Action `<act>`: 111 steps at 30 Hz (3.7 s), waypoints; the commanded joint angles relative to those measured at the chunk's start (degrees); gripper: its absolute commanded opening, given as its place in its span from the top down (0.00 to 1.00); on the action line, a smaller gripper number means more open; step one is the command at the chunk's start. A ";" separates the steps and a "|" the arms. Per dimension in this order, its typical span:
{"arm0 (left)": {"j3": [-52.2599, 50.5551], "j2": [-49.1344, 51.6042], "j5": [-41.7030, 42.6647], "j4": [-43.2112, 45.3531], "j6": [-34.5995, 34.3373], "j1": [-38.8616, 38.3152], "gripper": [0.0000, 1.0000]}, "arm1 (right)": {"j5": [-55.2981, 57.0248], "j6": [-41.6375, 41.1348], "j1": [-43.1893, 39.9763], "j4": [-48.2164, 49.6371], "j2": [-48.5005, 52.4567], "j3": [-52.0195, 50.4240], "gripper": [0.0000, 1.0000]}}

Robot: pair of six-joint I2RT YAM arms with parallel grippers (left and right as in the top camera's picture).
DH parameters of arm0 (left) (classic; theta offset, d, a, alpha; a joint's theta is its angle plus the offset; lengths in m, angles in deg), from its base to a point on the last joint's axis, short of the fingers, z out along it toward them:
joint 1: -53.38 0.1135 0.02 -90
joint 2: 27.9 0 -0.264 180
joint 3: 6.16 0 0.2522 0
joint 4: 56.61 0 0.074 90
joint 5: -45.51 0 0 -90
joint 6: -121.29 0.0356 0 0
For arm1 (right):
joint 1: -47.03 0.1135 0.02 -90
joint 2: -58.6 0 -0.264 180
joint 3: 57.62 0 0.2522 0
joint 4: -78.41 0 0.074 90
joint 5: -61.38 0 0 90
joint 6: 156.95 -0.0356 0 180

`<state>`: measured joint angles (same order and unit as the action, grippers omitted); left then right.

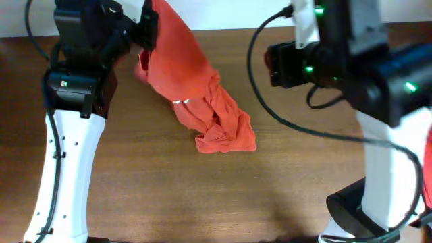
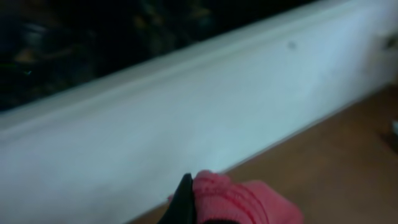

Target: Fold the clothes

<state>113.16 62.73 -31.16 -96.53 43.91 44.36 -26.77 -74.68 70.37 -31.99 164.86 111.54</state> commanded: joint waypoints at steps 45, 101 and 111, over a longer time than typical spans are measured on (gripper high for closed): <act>1.53 -3.34 -21.33 14.43 -8.33 -0.57 0.99 | -12.41 -19.82 16.22 58.18 0.61 -69.35 0.29; 1.53 -3.34 -21.31 8.90 -8.33 -0.57 0.99 | -8.68 -20.28 21.29 64.13 0.63 -70.71 0.28; 1.53 -3.34 -21.31 8.83 -8.33 -0.57 0.99 | -8.66 -21.31 21.29 64.52 0.63 -70.71 0.28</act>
<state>113.16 61.44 -52.06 -87.96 36.15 44.04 -36.36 -95.51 91.44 32.16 165.98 41.13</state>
